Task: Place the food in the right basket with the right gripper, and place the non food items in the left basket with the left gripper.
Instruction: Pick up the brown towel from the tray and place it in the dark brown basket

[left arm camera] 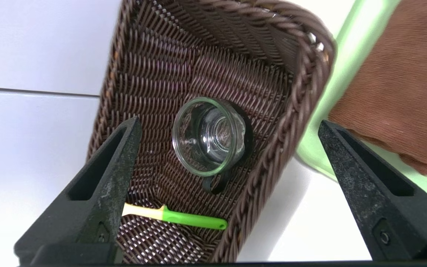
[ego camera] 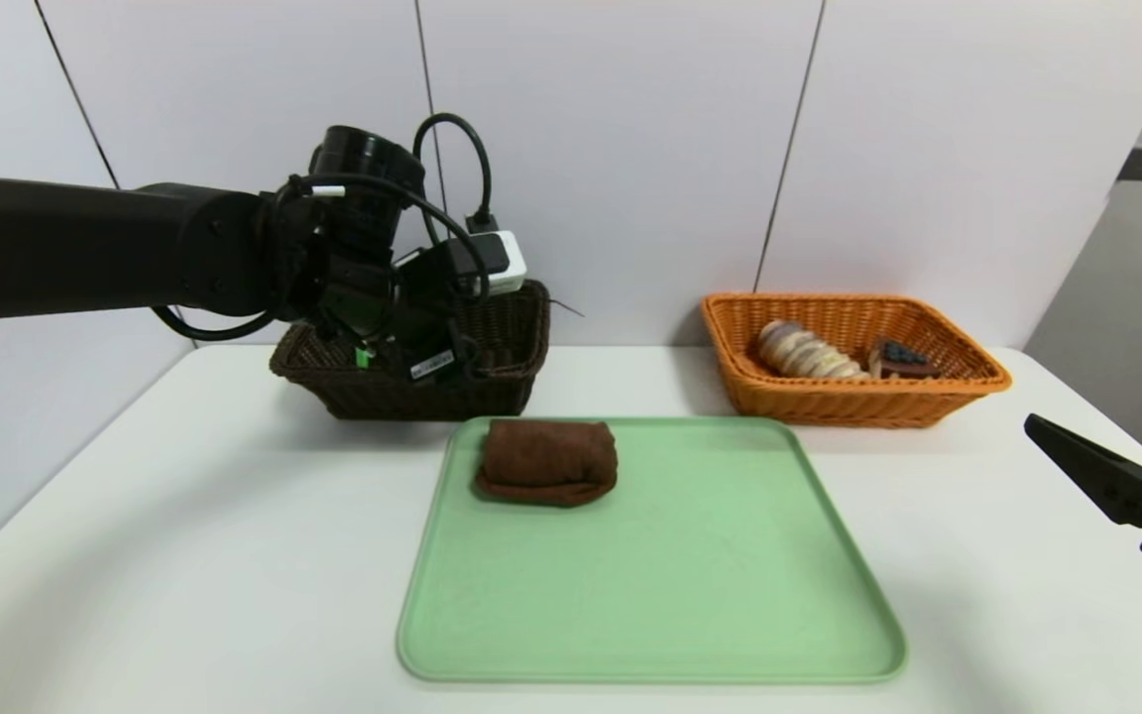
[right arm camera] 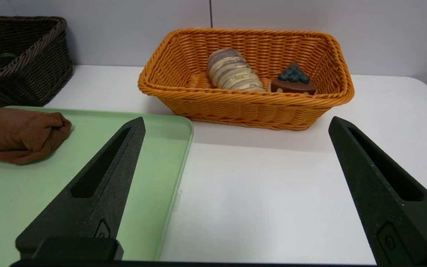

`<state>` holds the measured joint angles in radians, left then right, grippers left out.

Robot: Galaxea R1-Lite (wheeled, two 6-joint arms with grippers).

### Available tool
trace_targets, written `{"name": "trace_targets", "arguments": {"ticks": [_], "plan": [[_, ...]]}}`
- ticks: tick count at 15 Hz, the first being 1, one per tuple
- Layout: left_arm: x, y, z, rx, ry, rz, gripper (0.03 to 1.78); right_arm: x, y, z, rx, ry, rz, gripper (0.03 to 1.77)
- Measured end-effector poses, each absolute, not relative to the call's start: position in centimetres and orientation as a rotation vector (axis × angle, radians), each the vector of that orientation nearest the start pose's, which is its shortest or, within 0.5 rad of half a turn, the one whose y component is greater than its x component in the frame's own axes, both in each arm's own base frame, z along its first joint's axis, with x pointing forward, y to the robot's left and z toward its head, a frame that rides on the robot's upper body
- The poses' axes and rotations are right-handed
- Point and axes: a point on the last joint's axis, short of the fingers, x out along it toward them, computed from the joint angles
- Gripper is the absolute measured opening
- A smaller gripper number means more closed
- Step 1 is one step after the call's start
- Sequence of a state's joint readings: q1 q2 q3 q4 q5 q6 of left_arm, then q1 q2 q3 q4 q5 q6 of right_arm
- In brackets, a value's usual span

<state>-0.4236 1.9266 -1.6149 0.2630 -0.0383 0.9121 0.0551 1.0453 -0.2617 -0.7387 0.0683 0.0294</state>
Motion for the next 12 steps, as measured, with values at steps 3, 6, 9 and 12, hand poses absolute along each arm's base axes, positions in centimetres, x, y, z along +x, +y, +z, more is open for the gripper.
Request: {"name": "trace_targets", "arguments": {"ticks": [3, 6, 9, 12], "plan": [[31.8, -15.9, 25.7, 0.977, 0.351, -0.784, 1.69, 12.6, 0.9, 18.4, 0.029, 0.05, 0.123, 1.71], [29.0, -17.3, 26.5, 0.992, 0.374, -0.901, 1.69, 12.4, 0.8, 18.3, 0.032, 0.046, 0.127, 1.71], [27.1, -18.9, 26.5, 1.011, 0.384, -1.0, 1.69, 12.1, 0.8, 18.3, 0.032, 0.043, 0.129, 1.71], [27.1, -20.2, 25.7, 1.025, 0.39, -1.04, 1.69, 12.0, 0.9, 18.3, 0.035, 0.038, 0.149, 1.71]]}}
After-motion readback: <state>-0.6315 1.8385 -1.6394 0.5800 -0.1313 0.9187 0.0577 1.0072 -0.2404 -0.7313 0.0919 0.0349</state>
